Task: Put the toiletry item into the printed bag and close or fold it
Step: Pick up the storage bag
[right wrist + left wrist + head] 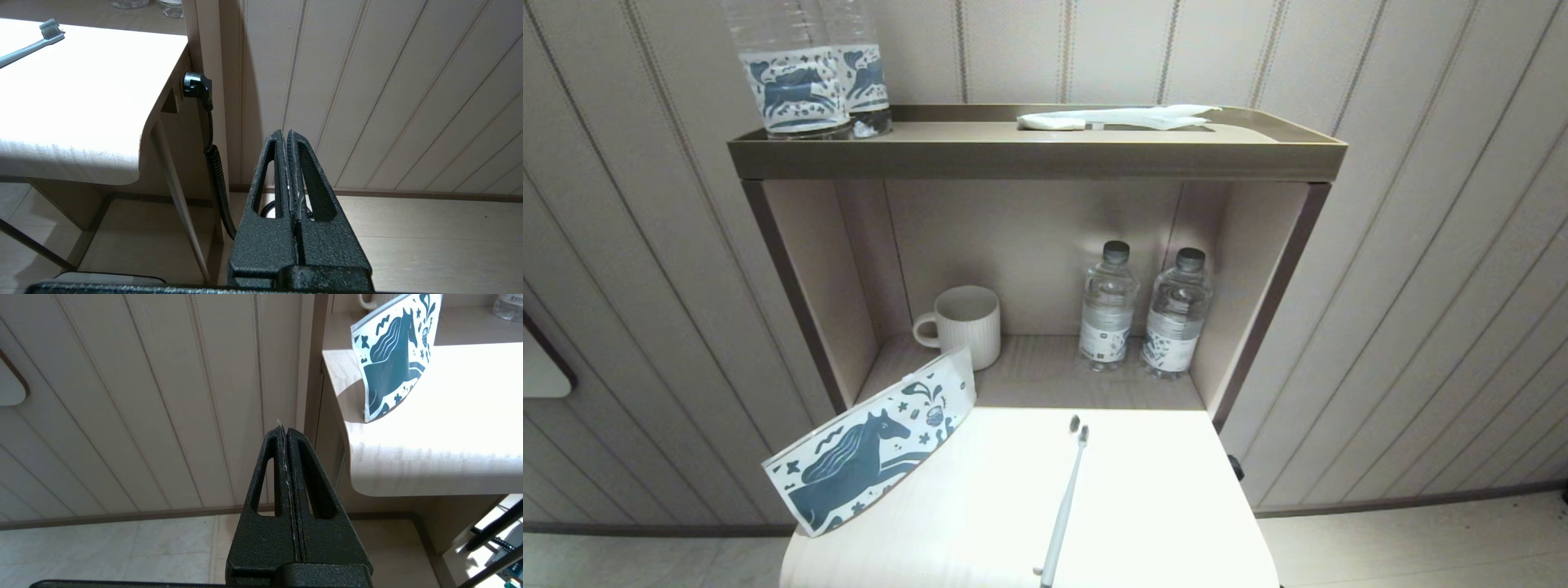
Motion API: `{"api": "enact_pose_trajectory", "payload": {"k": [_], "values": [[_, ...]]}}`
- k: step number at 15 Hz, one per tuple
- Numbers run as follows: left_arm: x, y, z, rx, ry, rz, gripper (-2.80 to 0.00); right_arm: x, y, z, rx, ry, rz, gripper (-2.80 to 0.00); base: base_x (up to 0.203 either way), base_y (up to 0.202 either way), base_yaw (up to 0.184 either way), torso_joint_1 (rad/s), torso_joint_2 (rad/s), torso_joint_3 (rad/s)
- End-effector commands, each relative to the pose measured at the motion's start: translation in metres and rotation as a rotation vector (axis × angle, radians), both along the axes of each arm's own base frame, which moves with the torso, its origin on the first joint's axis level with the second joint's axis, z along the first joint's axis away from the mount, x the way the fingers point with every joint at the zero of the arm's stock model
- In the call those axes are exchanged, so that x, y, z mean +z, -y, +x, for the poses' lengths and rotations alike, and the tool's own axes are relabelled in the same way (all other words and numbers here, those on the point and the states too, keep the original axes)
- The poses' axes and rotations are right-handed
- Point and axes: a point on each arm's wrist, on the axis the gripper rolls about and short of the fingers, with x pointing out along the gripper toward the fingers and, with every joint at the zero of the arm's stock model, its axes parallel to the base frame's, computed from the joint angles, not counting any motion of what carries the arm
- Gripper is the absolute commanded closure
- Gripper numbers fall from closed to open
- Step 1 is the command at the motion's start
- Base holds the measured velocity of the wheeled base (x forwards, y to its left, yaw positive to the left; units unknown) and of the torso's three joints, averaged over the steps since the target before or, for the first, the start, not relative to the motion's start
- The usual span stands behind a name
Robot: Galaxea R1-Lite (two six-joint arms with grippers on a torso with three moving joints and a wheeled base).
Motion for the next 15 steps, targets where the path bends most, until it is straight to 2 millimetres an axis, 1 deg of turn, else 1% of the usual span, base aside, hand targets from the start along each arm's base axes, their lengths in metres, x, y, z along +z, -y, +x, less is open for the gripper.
{"api": "enact_pose_trajectory", "payload": {"k": [1, 6, 7, 8, 9, 11, 12, 13, 15], "values": [[0.000, 0.000, 0.000, 0.000, 0.000, 0.000, 0.00, 0.000, 0.000, 0.000, 0.000, -0.001, -0.001, 0.00, 0.000, 0.000, 0.000, 0.000, 0.00, 0.000], [-0.001, 0.000, 0.000, 0.007, -0.001, 0.001, 0.00, 0.000, 0.000, 0.000, 0.000, -0.001, -0.001, 0.00, 0.000, 0.000, 0.000, 0.000, 0.00, 0.000], [0.002, 0.000, 0.000, 0.006, 0.000, 0.002, 0.00, 0.000, 0.000, 0.000, 0.001, -0.001, 0.000, 0.00, 0.000, 0.000, 0.000, 0.000, 0.00, 0.000], [0.013, 0.000, 0.000, 0.009, 0.014, -0.001, -2.80, 0.000, 0.000, 0.000, 0.000, -0.001, -0.001, 0.00, 0.000, 0.000, 0.000, 0.000, 0.00, 0.000], [0.029, 0.000, -0.001, 0.020, 0.028, -0.015, -2.80, 0.000, 0.000, 0.000, 0.001, -0.001, 0.000, 0.00, 0.000, 0.000, 0.000, 0.000, 0.00, 0.000], [0.064, 0.000, 0.001, 0.017, 0.045, -0.102, -2.80, 0.000, 0.000, 0.000, 0.000, -0.001, -0.001, 0.00, 0.000, 0.000, 0.000, 0.000, 0.00, 0.000], [0.076, 0.000, 0.005, -0.018, 0.032, -0.139, -2.80, 0.000, 0.000, 0.000, 0.000, -0.001, -0.001, 0.00, 0.000, 0.000, 0.000, 0.000, 0.00, 0.000], [0.083, 0.001, 0.010, -0.076, 0.005, -0.160, -2.80, 0.000, 0.000, 0.000, 0.000, -0.001, -0.001, 0.00, 0.000, 0.000, 0.000, 0.000, 0.00, 0.000], [0.086, 0.004, 0.024, -0.221, -0.110, -0.183, -2.80, 0.000, 0.000, 0.000, 0.000, -0.001, -0.001, 0.00, 0.000, 0.000, 0.000, 0.000, 0.00, 0.000]]}}
